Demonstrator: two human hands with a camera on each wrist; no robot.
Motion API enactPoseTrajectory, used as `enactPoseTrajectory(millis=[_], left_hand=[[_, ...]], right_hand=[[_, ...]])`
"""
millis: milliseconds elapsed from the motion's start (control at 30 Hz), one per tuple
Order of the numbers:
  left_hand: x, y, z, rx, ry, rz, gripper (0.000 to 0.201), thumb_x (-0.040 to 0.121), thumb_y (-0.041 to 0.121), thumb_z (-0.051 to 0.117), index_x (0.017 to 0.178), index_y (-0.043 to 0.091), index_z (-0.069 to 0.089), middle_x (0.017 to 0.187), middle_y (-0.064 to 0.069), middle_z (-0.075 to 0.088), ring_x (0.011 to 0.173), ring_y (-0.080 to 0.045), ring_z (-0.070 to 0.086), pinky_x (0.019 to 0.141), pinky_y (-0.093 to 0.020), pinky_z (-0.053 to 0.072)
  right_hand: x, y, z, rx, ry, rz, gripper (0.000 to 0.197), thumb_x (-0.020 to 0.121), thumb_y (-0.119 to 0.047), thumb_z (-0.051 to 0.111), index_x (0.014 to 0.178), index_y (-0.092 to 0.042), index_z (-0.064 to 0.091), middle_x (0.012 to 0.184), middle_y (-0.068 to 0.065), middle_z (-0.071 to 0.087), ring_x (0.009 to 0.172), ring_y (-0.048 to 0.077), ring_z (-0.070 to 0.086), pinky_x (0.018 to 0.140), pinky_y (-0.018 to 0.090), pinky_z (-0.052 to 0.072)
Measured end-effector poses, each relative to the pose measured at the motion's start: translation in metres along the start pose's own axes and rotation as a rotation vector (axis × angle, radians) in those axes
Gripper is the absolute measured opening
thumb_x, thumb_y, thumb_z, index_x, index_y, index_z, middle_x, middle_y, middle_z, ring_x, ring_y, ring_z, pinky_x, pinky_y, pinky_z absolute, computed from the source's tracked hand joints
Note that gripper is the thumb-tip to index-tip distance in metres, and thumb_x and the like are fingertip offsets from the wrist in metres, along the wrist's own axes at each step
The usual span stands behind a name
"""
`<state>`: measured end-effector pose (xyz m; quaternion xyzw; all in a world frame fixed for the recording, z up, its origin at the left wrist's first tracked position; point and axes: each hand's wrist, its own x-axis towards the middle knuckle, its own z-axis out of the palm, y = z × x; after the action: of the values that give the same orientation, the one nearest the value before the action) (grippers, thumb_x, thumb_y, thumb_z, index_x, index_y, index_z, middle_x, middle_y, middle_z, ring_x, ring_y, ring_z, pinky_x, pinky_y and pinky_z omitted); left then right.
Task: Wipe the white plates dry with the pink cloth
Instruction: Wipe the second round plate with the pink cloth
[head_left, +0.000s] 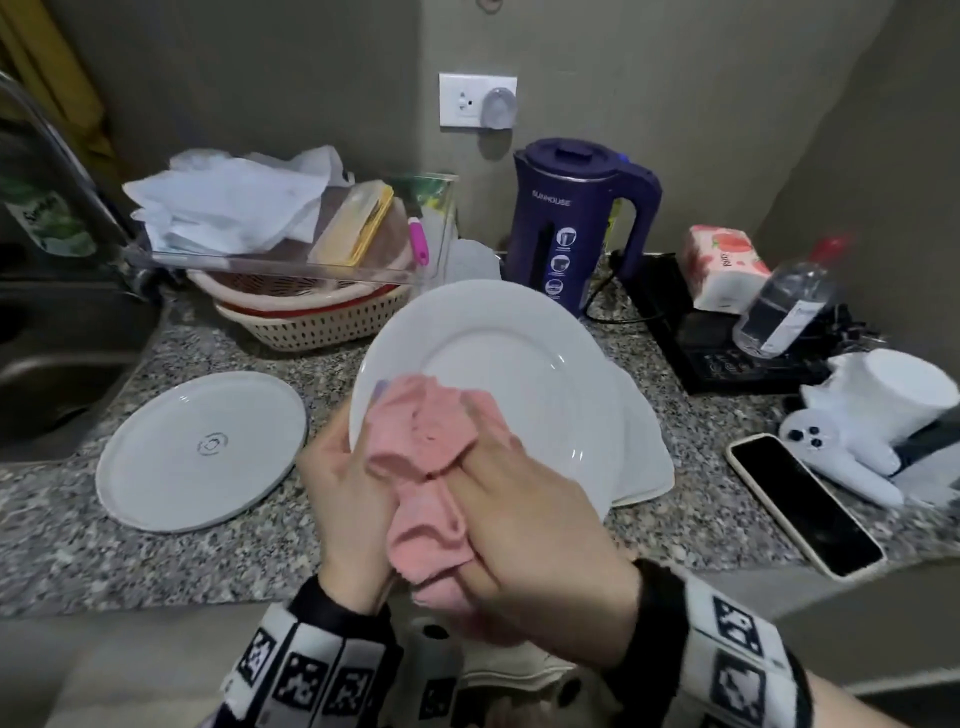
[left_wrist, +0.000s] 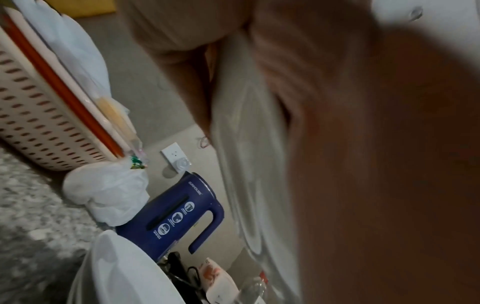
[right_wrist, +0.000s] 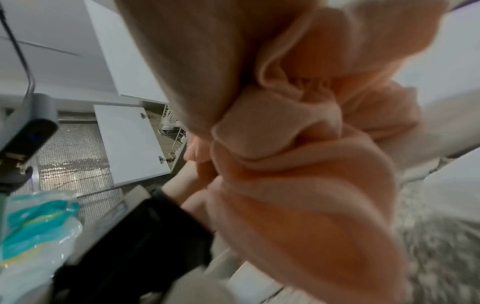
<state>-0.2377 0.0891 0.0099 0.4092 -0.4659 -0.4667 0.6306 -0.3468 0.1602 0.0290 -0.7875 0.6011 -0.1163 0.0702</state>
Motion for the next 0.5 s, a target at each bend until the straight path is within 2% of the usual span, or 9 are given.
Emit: enactPoseTrajectory(millis=[33,100,167,233,267,300,400,467,500], left_hand=[[0.000,0.000,-0.002,-0.038,0.004,-0.004,0.026,0.094,0.001,0.057,0.075,0.017,0.066,0.064,0.011,0.064,0.064,-0.006,0.053,0.056,-0.012,0.044],[0.001,0.002,-0.005,-0.120,0.019,-0.012,0.016,0.095,0.006,0.057,0.090,0.012,0.070,0.069,0.016,0.070,0.068,0.001,0.059,0.062,-0.014,0.049],[0.000,0.008,-0.003,-0.158,0.033,-0.014,0.015,0.096,0.013,0.056,0.095,0.013,0.071,0.077,0.018,0.073,0.073,0.002,0.063,0.065,-0.016,0.051],[0.001,0.012,-0.001,-0.189,0.046,-0.016,0.015,0.095,0.016,0.056,0.094,0.017,0.071,0.081,0.016,0.074,0.077,0.000,0.066,0.066,-0.018,0.052],[0.001,0.013,-0.001,-0.208,0.051,-0.021,0.015,0.095,0.016,0.057,0.094,0.018,0.071,0.083,0.015,0.075,0.079,-0.002,0.067,0.067,-0.019,0.052],[0.001,0.012,0.000,-0.230,0.056,-0.029,0.015,0.095,0.017,0.057,0.095,0.019,0.071,0.085,0.014,0.075,0.081,-0.003,0.068,0.068,-0.019,0.053],[0.001,0.007,0.002,-0.287,0.081,-0.084,0.019,0.095,0.018,0.055,0.108,0.016,0.069,0.096,0.011,0.076,0.092,-0.007,0.070,0.073,-0.020,0.054],[-0.001,0.004,0.007,-0.330,0.123,-0.109,0.027,0.096,0.017,0.054,0.120,0.011,0.064,0.108,0.006,0.074,0.101,-0.012,0.069,0.077,-0.022,0.055],[-0.001,0.005,0.010,-0.349,0.149,-0.112,0.030,0.096,0.016,0.054,0.124,0.009,0.062,0.113,0.004,0.072,0.104,-0.014,0.068,0.079,-0.024,0.055]], right_hand=[[0.003,0.003,0.001,-0.069,0.038,-0.008,0.070,0.077,-0.043,0.067,0.137,-0.013,0.048,0.151,0.010,0.038,0.144,0.031,0.024,0.105,0.053,0.039],[0.013,0.020,-0.013,-0.214,0.134,0.061,0.069,0.078,-0.053,0.053,0.131,-0.008,0.054,0.147,0.014,0.043,0.137,0.037,0.036,0.094,0.058,0.046],[0.020,0.052,-0.036,-0.163,0.260,0.197,0.062,0.079,-0.042,0.049,0.132,-0.008,0.048,0.145,0.013,0.042,0.130,0.038,0.045,0.086,0.050,0.051],[0.020,0.083,-0.056,0.172,0.345,0.413,0.048,0.081,-0.024,0.065,0.124,-0.013,0.048,0.128,0.004,0.051,0.111,0.025,0.057,0.077,0.034,0.048],[0.017,0.094,-0.060,0.454,0.341,0.518,0.047,0.078,-0.019,0.075,0.119,-0.012,0.052,0.116,0.001,0.060,0.100,0.017,0.063,0.077,0.029,0.048],[0.013,0.100,-0.059,0.773,0.322,0.580,0.046,0.075,-0.015,0.079,0.115,-0.007,0.058,0.107,0.005,0.067,0.093,0.015,0.067,0.078,0.029,0.051],[0.000,0.102,-0.033,1.438,0.374,0.668,0.050,0.075,-0.004,0.076,0.114,0.017,0.054,0.110,0.033,0.063,0.095,0.038,0.067,0.086,0.049,0.055],[-0.007,0.089,-0.014,1.675,0.489,0.706,0.039,0.075,-0.002,0.073,0.107,0.015,0.059,0.106,0.035,0.063,0.091,0.039,0.067,0.084,0.050,0.055],[-0.010,0.078,-0.004,1.756,0.530,0.724,0.028,0.075,-0.004,0.073,0.098,0.008,0.064,0.098,0.031,0.066,0.084,0.036,0.069,0.079,0.046,0.057]])
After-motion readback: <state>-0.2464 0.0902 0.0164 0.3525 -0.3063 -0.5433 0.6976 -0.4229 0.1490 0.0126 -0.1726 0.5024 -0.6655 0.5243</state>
